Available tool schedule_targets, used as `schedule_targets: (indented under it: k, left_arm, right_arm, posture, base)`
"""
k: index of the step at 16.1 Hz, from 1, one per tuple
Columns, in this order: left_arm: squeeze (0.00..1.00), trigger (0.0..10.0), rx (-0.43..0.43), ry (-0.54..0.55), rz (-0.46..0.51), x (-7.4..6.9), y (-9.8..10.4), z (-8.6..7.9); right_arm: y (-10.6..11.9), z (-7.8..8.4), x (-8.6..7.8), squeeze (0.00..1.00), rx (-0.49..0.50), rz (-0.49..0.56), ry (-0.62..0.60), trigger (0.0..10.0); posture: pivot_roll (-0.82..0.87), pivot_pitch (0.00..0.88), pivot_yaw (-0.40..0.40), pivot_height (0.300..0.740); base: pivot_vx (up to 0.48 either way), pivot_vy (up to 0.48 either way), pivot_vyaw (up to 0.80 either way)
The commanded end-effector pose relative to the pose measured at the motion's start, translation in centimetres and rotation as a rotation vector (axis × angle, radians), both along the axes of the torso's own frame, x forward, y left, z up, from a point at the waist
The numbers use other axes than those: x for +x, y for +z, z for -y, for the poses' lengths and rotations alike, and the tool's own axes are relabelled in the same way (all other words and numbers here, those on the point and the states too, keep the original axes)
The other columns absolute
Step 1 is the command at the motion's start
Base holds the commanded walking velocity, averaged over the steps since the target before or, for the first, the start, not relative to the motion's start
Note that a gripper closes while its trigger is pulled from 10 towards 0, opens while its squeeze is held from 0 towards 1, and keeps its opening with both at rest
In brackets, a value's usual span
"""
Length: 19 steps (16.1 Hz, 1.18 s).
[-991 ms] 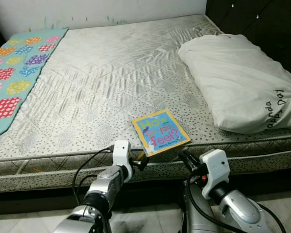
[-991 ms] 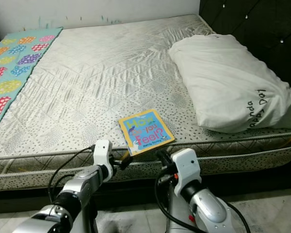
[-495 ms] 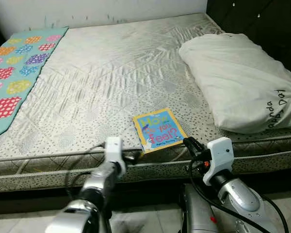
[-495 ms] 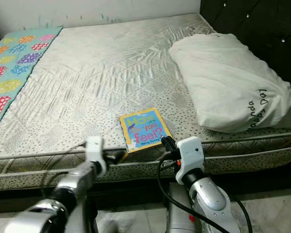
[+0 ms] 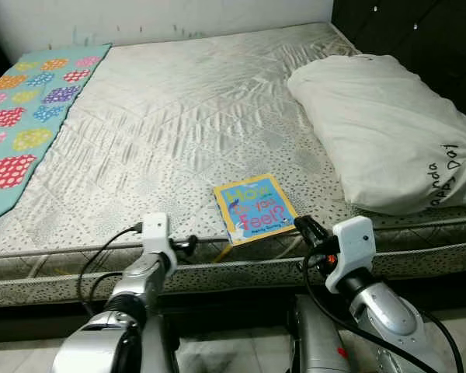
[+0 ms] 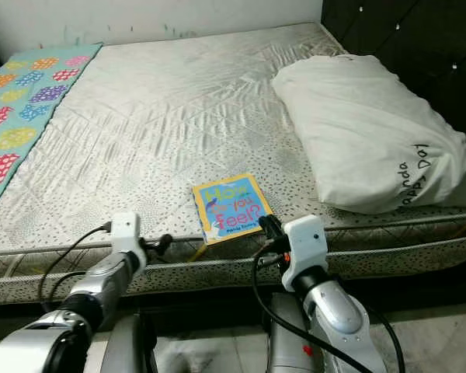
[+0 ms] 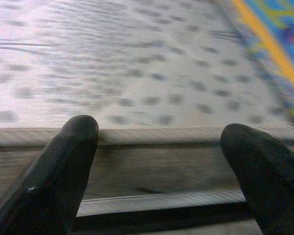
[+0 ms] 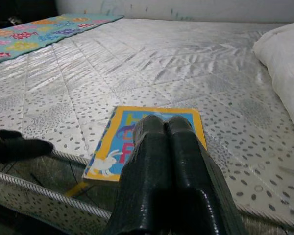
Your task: Clean up the room
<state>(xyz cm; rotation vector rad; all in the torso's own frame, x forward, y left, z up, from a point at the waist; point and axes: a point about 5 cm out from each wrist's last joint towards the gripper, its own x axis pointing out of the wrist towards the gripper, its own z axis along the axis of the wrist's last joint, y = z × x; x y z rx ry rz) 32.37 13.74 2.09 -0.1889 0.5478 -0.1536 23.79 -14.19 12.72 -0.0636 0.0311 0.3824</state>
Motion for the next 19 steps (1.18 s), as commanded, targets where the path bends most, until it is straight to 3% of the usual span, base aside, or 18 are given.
schedule_targets:
  k: [1,3,5,7,10,12,14,19]
  left_arm:
    - [0.00,10.0,-0.008,-0.065,-0.014,-0.2,-0.2,1.6]
    - [0.00,10.0,-0.062,-0.121,0.010,-0.6,-0.1,4.7]
    - [0.00,10.0,-0.119,-0.152,0.033,-1.4,-0.2,6.5]
    - [0.00,10.0,-0.157,-0.184,-0.002,-2.9,-1.4,7.5]
    - [0.00,10.0,-0.148,-0.234,-0.050,-4.0,-2.3,8.6]
    - [0.00,10.0,-0.137,-0.244,-0.059,-4.1,-2.5,8.8]
    - [0.00,10.0,-0.085,-0.209,-0.047,-3.5,-2.2,8.0]
    - [0.00,10.0,-0.051,-0.113,0.039,-0.7,0.0,5.8]
  right_arm:
    - [0.0,-0.5,0.2,0.00,0.001,0.001,0.015,10.0]
    - [0.0,-0.5,0.3,0.00,0.001,0.010,0.010,10.0]
    - [-0.2,-0.3,0.3,0.00,-0.001,0.007,0.004,10.0]
    - [-0.1,-0.6,0.5,0.00,0.007,0.013,0.003,10.0]
    - [-0.1,-0.9,0.7,0.00,-0.001,0.023,0.017,10.0]
    - [-0.1,-0.9,0.8,0.00,0.000,0.025,0.016,10.0]
    - [-0.2,-1.0,0.6,0.00,-0.003,0.027,0.014,10.0]
    - [-0.1,-0.8,0.3,0.00,-0.020,0.035,0.014,10.0]
  posture:
    - [-0.18,0.000,0.076,0.534]
    - [-0.18,0.000,0.082,0.534]
    - [-0.18,0.000,0.082,0.534]
    - [-0.16,0.000,0.082,0.534]
    - [-0.16,0.000,0.078,0.534]
    - [-0.16,0.000,0.078,0.534]
    - [-0.17,0.000,0.079,0.534]
    - [-0.18,0.005,0.078,0.534]
  base:
    - [0.000,0.000,0.00]
    - [0.000,0.000,0.00]
    - [0.000,0.000,0.00]
    - [0.000,0.000,0.00]
    - [0.000,0.000,0.00]
    - [0.000,0.000,0.00]
    - [0.000,0.000,0.00]
    - [0.000,0.000,0.00]
